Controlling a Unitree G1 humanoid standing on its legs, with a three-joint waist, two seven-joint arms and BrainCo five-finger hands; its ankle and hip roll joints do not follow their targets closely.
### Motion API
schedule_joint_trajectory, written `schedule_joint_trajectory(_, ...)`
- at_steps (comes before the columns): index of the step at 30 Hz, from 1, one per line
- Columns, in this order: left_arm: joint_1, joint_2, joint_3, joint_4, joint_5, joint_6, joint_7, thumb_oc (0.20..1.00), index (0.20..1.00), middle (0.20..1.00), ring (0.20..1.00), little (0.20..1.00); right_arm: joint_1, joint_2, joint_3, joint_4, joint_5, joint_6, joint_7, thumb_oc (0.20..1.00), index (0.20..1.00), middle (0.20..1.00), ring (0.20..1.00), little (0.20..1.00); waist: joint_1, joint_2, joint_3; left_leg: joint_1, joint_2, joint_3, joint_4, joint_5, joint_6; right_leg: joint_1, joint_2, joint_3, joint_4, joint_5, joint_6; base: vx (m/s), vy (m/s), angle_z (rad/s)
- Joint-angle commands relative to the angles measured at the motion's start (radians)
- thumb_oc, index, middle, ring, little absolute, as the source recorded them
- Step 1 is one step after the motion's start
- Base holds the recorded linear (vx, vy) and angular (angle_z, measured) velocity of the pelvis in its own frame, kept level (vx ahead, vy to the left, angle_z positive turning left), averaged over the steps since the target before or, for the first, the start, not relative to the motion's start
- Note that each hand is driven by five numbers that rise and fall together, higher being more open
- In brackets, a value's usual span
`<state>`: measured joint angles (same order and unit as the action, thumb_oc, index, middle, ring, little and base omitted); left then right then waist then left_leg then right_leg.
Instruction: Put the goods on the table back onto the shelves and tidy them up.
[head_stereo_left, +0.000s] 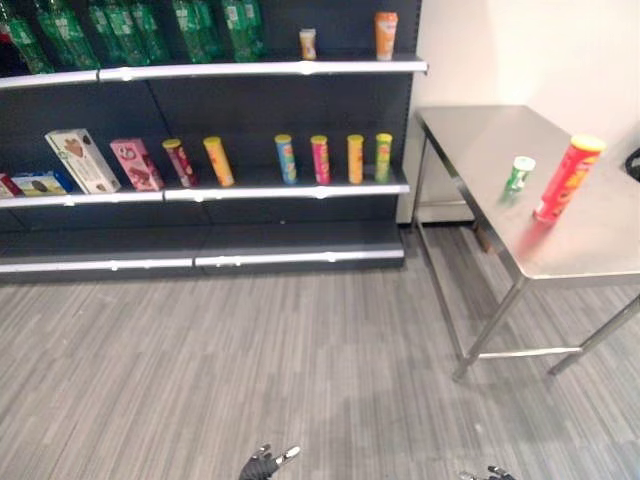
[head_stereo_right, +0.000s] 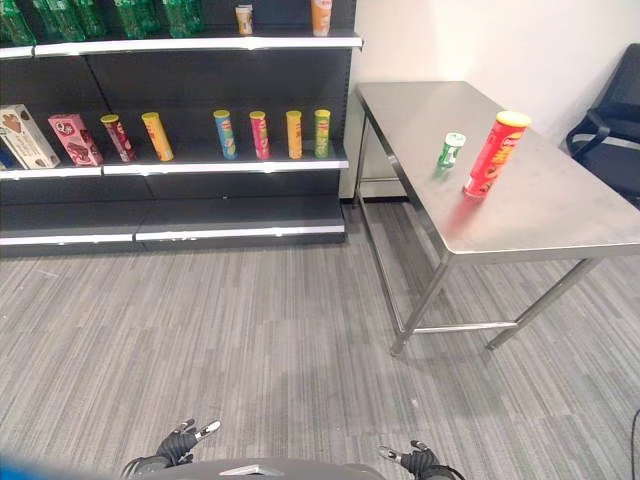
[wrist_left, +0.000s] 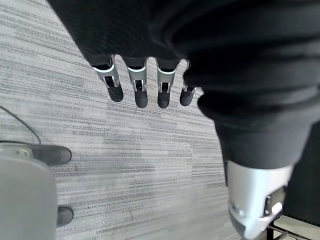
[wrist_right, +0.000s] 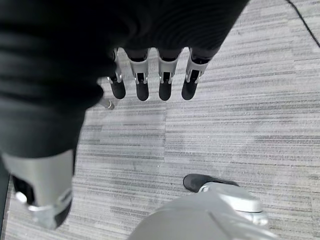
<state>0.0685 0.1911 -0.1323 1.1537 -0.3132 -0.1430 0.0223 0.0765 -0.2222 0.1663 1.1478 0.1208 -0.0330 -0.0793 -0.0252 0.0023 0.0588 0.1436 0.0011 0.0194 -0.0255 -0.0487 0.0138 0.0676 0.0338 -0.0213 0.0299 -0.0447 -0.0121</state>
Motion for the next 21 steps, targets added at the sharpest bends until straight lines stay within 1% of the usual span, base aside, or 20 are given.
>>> schedule_joint_trajectory(1, -0.047, 0.013, 0.01, 0.013, -0.017, -0.03, -0.002, 1.0, 1.0, 1.0, 1.0, 1.0, -0.047, -0.015, 0.032, 0.011, 0.014, -0.019, -0.001, 1.0, 1.0, 1.0, 1.0, 1.0, -0.014, -0.06, 0.002, 0.005, 0.031, -0.046, -0.026, -0.022, -0.052, 0.067, -0.104, 0.025, -0.086, 0.002, 0.112, 0.0, 0.0, 0.0)
schedule_joint_trajectory(8, -0.052, 0.016, 0.002, 0.018, 0.02, -0.032, 0.023, 1.0, 1.0, 1.0, 1.0, 1.0, -0.047, -0.014, 0.027, 0.022, 0.023, -0.023, -0.008, 1.0, 1.0, 1.0, 1.0, 1.0, -0.014, -0.061, -0.001, 0.01, 0.031, -0.044, -0.028, -0.024, -0.052, 0.072, -0.105, 0.025, -0.089, 0.002, 0.112, 0.0, 0.0, 0.0)
schedule_joint_trajectory(12, -0.055, 0.017, 0.0, 0.01, 0.015, -0.035, 0.026, 1.0, 1.0, 1.0, 1.0, 1.0, -0.051, -0.015, 0.028, 0.025, 0.021, -0.022, -0.013, 1.0, 1.0, 1.0, 1.0, 1.0, -0.012, -0.059, -0.001, 0.01, 0.029, -0.046, -0.031, -0.021, -0.052, 0.072, -0.107, 0.022, -0.09, 0.001, 0.114, 0.0, 0.0, 0.0)
schedule_joint_trajectory(16, -0.059, 0.014, -0.018, -0.005, 0.026, -0.038, 0.02, 1.0, 1.0, 1.0, 1.0, 1.0, -0.049, -0.015, 0.03, 0.03, 0.018, -0.021, -0.009, 1.0, 1.0, 1.0, 1.0, 1.0, -0.013, -0.057, -0.002, 0.011, 0.028, -0.046, -0.039, -0.02, -0.052, 0.073, -0.109, 0.018, -0.087, 0.0, 0.116, 0.0, 0.0, 0.0)
schedule_joint_trajectory(17, -0.064, 0.015, -0.036, -0.004, 0.057, -0.039, 0.021, 1.0, 1.0, 1.0, 1.0, 1.0, -0.054, -0.015, 0.034, 0.034, 0.013, -0.02, -0.008, 1.0, 1.0, 1.0, 1.0, 1.0, -0.014, -0.056, -0.002, 0.012, 0.026, -0.047, -0.04, -0.02, -0.051, 0.073, -0.11, 0.018, -0.087, 0.001, 0.116, 0.0, 0.0, 0.0)
schedule_joint_trajectory(21, -0.064, 0.018, -0.05, -0.002, 0.078, -0.035, 0.021, 1.0, 1.0, 1.0, 1.0, 1.0, -0.056, -0.017, 0.035, 0.021, 0.015, -0.023, -0.006, 1.0, 1.0, 1.0, 1.0, 1.0, -0.014, -0.054, 0.001, 0.011, 0.024, -0.049, -0.041, -0.021, -0.049, 0.07, -0.113, 0.017, -0.084, 0.001, 0.119, 0.0, 0.005, 0.01)
